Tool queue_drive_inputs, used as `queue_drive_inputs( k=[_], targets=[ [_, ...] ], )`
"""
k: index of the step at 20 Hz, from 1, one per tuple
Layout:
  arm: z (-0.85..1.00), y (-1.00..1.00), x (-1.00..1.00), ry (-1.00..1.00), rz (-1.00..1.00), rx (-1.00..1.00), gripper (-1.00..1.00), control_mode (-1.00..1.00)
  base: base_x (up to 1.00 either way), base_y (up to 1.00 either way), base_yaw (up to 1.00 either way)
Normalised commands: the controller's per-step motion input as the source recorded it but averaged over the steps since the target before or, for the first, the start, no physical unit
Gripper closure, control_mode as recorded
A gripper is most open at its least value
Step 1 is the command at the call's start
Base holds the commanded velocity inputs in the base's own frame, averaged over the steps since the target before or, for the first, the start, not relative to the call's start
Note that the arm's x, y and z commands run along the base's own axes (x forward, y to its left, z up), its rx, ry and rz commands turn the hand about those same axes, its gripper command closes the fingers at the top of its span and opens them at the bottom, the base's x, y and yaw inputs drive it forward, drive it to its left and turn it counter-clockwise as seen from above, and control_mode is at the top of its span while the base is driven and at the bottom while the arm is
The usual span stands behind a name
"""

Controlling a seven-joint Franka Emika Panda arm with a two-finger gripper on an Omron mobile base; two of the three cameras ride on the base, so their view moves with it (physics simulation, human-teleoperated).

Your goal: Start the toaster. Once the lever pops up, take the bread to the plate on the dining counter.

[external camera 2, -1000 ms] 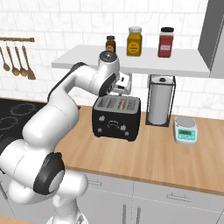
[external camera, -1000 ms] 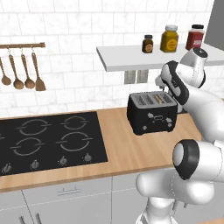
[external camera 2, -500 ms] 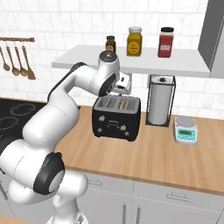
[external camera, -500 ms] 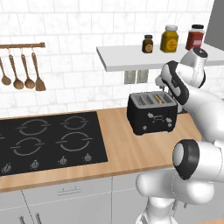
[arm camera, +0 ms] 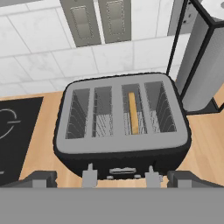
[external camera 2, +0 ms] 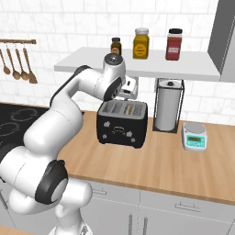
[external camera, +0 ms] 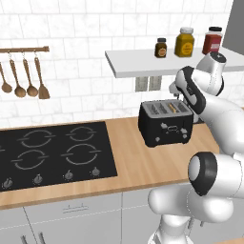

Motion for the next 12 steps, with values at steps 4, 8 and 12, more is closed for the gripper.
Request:
queue_drive_inputs(
  k=[4, 8, 12],
  targets=[
    [0.0, 0.0, 0.0, 0.0, 0.0, 0.0, -1.0, -1.0, 0.0, 0.0, 0.0],
    [0.0, 0.0, 0.0, 0.0, 0.0, 0.0, -1.0, -1.0, 0.0, 0.0, 0.0],
    [0.0, 0.0, 0.0, 0.0, 0.0, 0.0, -1.0, -1.0, 0.0, 0.0, 0.0]
  ],
)
